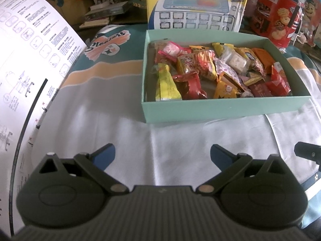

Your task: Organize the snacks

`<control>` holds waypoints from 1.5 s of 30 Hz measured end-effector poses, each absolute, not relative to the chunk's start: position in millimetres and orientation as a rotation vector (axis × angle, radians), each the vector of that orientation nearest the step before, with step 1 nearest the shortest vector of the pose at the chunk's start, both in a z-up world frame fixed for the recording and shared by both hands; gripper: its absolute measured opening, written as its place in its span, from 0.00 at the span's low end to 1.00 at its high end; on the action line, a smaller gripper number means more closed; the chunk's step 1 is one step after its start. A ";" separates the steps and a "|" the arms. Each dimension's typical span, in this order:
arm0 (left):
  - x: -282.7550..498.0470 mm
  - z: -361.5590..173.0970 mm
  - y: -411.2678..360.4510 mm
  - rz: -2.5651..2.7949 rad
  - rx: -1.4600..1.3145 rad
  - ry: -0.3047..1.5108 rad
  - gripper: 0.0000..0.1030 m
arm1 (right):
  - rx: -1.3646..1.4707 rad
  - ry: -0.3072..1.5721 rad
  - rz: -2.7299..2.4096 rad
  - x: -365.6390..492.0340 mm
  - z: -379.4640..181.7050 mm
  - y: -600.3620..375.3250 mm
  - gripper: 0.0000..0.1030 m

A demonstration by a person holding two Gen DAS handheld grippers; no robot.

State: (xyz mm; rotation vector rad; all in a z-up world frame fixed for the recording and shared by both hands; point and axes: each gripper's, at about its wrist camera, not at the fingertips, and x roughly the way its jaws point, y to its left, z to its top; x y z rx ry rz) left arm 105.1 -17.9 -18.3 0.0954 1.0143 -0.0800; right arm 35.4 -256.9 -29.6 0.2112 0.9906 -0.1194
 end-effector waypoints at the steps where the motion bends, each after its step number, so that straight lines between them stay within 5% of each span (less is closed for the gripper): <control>1: 105.2 -18.3 -17.9 -0.081 0.095 1.014 1.00 | 0.210 0.991 -0.120 35.7 -29.5 -256.9 1.00; 45: 107.4 -23.1 -21.0 -0.090 0.104 1.021 1.00 | 0.198 1.023 -0.125 43.6 -35.3 -259.9 1.00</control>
